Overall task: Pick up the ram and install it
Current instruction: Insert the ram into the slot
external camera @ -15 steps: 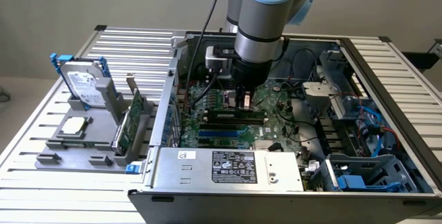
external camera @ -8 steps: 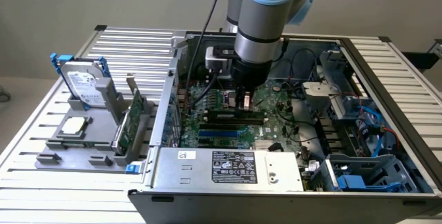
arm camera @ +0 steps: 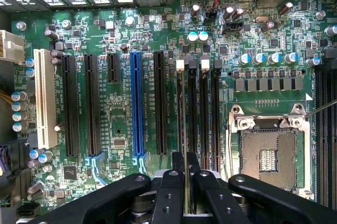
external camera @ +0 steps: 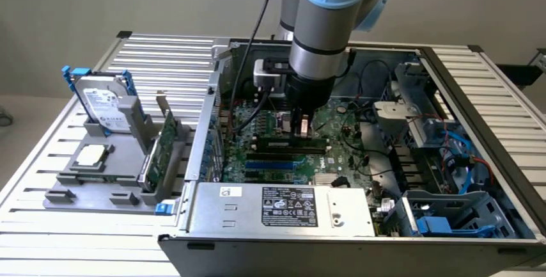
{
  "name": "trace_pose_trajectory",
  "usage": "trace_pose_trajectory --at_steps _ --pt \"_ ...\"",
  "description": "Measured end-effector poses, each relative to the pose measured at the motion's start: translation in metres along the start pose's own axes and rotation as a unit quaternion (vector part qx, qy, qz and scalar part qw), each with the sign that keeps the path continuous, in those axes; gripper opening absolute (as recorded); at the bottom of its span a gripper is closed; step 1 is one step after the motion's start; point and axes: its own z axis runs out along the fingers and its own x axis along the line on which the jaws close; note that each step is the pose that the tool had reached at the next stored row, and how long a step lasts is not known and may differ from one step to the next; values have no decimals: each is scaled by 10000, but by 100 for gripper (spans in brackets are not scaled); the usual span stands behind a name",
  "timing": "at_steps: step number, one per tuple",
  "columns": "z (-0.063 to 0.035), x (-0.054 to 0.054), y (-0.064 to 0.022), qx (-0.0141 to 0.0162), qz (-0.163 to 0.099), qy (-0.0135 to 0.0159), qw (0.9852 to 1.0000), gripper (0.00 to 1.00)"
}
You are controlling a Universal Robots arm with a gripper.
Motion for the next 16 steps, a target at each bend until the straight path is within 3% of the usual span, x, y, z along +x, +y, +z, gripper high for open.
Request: trace_pose_trajectory --at_steps 16 --pt "36 -5 0 0 5 0 10000 14"
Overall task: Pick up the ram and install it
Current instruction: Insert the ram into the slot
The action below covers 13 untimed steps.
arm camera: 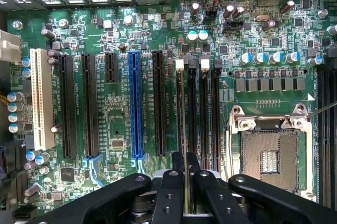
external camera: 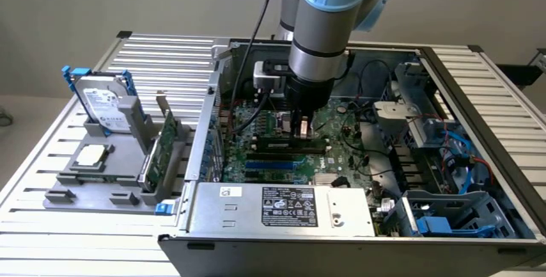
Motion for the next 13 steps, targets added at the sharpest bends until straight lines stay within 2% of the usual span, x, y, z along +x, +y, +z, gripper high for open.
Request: trace_pose_trajectory --at_steps 2,3,4,5,10,13 --pt "0 0 0 -1 0 1 10000 15" --pt "0 0 0 -1 0 0 10000 22" --pt "-6 0 1 -4 1 -1 10000 22" --pt "-24 0 2 -9 1 -1 10000 28" --pt "-141 3 9 -42 0 -2 10000 28" --pt "-211 4 13 -52 0 -3 10000 28"
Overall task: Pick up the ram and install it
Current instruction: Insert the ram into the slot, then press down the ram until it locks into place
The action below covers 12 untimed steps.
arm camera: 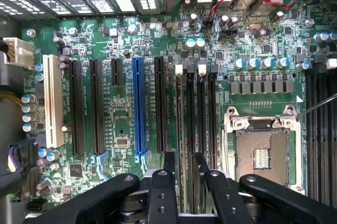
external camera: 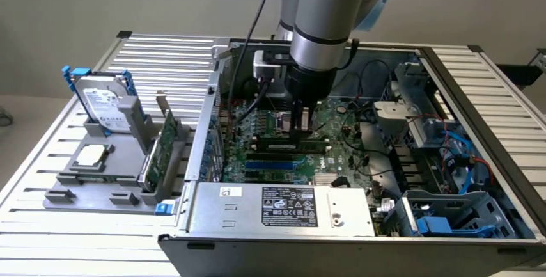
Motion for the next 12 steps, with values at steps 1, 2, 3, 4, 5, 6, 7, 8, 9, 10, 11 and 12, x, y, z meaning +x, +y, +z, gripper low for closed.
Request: trace_pose_trajectory --at_steps 1,2,3,4,5,6,7,8,9,10,11,12 --pt "-15 0 1 0 0 0 10000 28" --pt "-20 0 2 0 0 -1 10000 28" --pt "-20 0 3 0 1 -2 10000 26" --pt "-20 0 3 0 1 -2 10000 26" --pt "-20 0 3 0 1 -3 10000 13" --pt "-21 1 3 0 2 -2 10000 13" --pt "-21 1 3 -1 2 -2 10000 11" --pt "-21 1 3 -1 2 -2 10000 11" --pt "-21 1 3 -1 2 -2 10000 11" --pt "-21 1 3 -1 2 -2 10000 11" --pt "-21 1 3 -1 2 -1 10000 11" --pt "-21 1 3 -1 2 -2 10000 11"
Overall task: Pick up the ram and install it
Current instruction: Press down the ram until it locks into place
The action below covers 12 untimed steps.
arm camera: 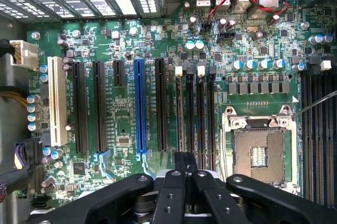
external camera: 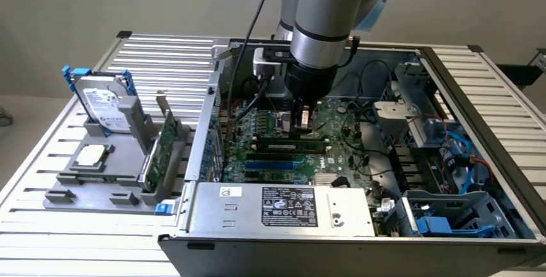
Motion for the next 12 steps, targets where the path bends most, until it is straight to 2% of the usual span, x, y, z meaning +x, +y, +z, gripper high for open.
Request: trace_pose_trajectory --at_steps 12 --pt "19 -9 14 8 -31 3 10000 11"
